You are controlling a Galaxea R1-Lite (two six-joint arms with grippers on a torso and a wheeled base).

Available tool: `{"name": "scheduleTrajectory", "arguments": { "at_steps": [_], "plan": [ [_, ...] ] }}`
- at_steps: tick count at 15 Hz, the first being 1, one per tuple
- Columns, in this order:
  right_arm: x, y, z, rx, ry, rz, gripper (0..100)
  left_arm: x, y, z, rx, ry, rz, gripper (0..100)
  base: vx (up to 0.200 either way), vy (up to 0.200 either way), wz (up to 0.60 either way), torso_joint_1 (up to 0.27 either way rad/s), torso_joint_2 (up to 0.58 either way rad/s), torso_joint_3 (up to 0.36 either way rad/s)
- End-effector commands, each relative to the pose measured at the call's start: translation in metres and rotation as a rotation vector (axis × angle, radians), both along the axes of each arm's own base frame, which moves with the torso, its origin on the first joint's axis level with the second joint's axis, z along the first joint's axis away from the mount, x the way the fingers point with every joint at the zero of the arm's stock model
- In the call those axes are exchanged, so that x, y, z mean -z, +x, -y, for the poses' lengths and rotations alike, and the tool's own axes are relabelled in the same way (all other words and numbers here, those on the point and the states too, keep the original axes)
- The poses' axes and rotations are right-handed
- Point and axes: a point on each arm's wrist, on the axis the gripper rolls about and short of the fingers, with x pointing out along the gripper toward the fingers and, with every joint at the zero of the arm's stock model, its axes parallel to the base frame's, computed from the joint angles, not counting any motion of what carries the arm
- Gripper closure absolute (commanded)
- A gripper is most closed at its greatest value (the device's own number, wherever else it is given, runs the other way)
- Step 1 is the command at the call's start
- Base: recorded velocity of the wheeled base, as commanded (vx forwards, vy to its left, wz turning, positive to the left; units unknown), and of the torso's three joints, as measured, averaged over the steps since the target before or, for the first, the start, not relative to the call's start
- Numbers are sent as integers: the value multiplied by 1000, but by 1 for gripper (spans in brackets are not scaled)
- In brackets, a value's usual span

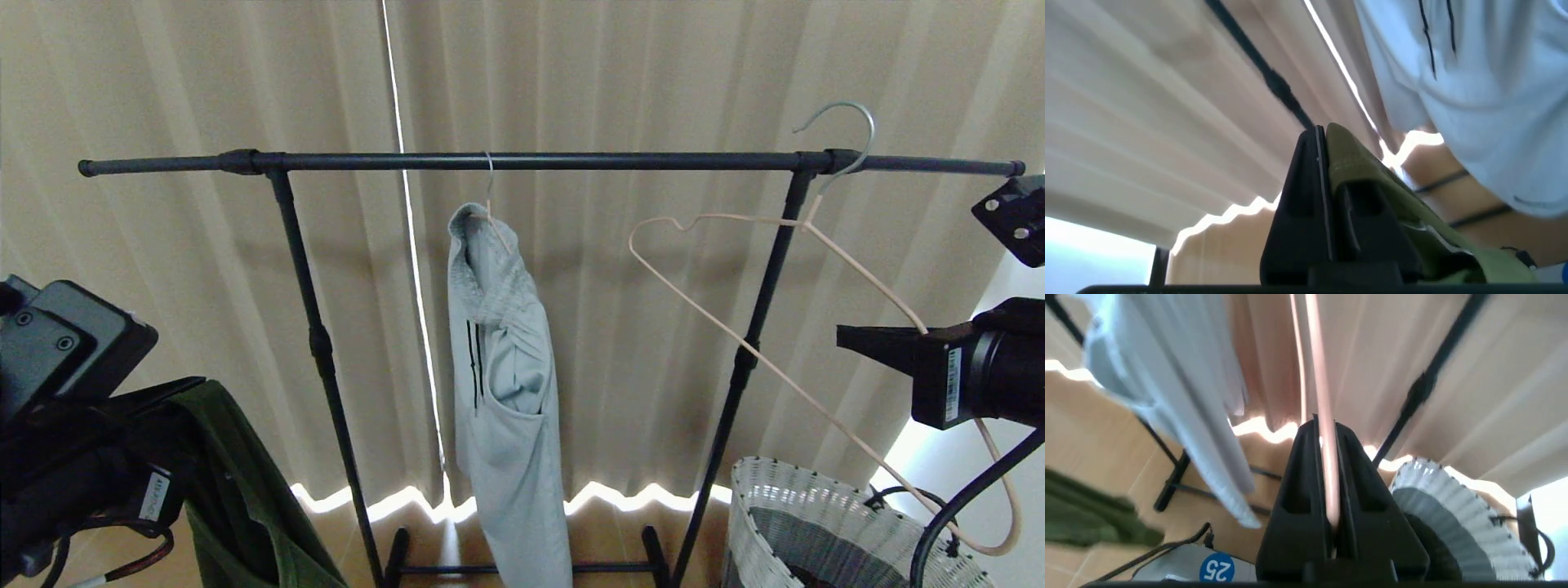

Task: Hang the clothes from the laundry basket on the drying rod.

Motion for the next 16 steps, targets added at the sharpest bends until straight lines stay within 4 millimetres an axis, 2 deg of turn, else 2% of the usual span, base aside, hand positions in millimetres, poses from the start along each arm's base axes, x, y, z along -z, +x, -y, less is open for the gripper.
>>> {"name": "scheduleTrajectory", "arguments": {
  "at_steps": [1, 7, 16],
  "plan": [
    [2, 0, 0, -1, -3, -3, 100, 1, 0, 0, -2, 2, -1, 100, -200, 0, 0, -2, 2, -2],
    [7, 0, 0, -1, -3, -3, 100, 2, 0, 0, -1, 6, -5, 100, -200, 0, 0, 2, 3, 4],
    [28, -14, 7, -34, 15, -13, 100, 3, 1, 2, 7, 7, -15, 100, 0, 0, 0, 0, 0, 0]
  ]
}}
